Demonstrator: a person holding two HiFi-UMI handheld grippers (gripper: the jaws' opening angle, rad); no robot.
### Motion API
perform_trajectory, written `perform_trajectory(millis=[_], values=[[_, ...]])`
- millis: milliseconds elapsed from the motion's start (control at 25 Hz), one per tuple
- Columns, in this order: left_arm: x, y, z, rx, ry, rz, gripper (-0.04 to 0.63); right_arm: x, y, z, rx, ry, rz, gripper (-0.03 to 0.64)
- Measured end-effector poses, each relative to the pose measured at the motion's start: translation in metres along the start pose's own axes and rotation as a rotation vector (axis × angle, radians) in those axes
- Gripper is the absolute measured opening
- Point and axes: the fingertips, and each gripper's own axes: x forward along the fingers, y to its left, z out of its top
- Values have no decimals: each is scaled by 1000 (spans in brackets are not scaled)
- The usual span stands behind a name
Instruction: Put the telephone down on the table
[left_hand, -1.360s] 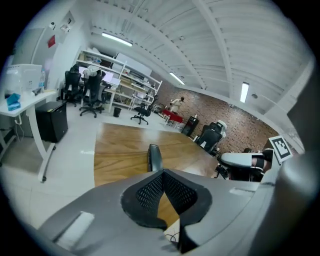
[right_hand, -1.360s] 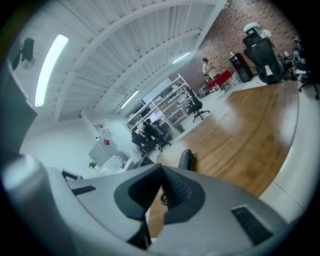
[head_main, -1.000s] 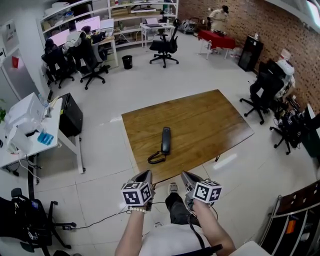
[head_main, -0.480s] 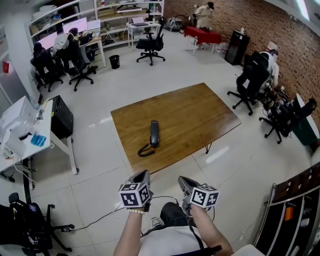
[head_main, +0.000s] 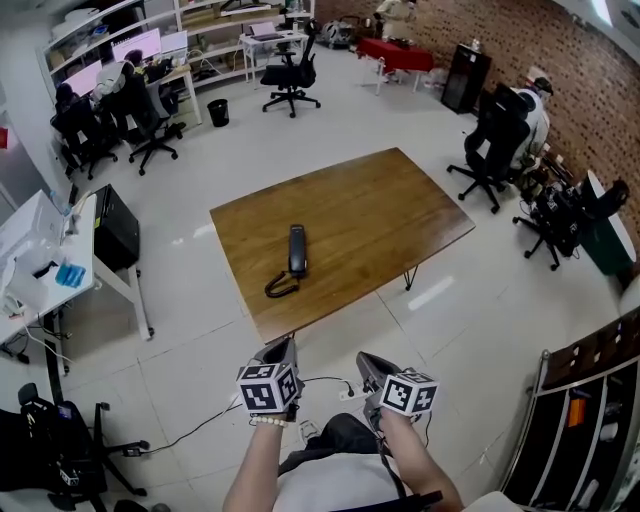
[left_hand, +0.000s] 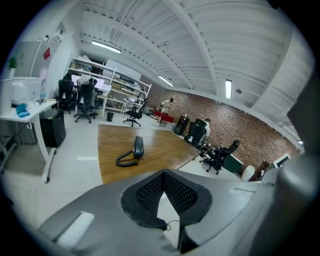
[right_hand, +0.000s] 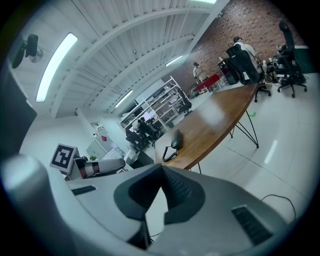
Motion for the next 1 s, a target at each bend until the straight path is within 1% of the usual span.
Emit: perform_trajectory(millis=[200, 480, 720, 1000], values=[[-5, -3, -7, 4, 8, 8, 8, -2, 10, 0, -19, -3, 27, 9], [-16, -7, -18, 13, 6, 33, 8, -10, 13, -10, -43, 9, 36, 9], [-32, -6, -38, -14, 8, 55, 8, -15, 26, -12, -100, 23, 61, 9], [-64, -19, -70, -31, 7, 64, 8, -46, 43, -38, -144, 36, 81, 9]])
